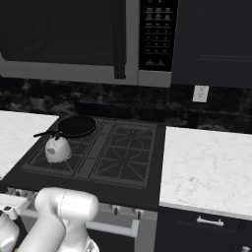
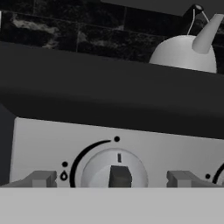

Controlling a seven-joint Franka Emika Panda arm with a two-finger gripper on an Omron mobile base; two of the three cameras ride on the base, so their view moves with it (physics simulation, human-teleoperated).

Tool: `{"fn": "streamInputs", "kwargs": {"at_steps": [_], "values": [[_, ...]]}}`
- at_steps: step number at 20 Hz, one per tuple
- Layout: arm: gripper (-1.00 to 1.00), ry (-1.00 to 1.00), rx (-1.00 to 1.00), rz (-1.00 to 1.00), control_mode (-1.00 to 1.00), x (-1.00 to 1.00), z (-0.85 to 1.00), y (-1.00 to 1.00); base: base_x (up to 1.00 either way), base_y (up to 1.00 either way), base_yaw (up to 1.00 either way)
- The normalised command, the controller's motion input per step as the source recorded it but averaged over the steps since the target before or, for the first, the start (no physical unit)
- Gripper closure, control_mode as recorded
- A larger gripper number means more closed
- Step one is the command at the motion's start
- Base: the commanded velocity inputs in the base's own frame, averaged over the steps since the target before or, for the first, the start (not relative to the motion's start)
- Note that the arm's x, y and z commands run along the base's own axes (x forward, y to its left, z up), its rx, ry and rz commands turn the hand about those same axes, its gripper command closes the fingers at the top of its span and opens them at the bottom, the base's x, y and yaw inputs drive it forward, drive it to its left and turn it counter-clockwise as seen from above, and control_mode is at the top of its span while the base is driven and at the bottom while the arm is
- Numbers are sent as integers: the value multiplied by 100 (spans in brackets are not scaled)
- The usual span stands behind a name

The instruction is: Pick the kettle from the counter and place it on a stove burner. Then turn the burner on.

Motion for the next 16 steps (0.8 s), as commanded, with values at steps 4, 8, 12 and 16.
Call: {"fn": "streamInputs", "kwargs": {"at_steps": [4,8,12,16], "values": [[-100,0,0,0,-100,8,-24,1,0,0,0],[-100,0,0,0,-100,0,0,0,0,0,0],[100,0,0,0,-100,0,0,0,0,0,0],[100,0,0,0,-100,9,0,0,0,0,0]]}}
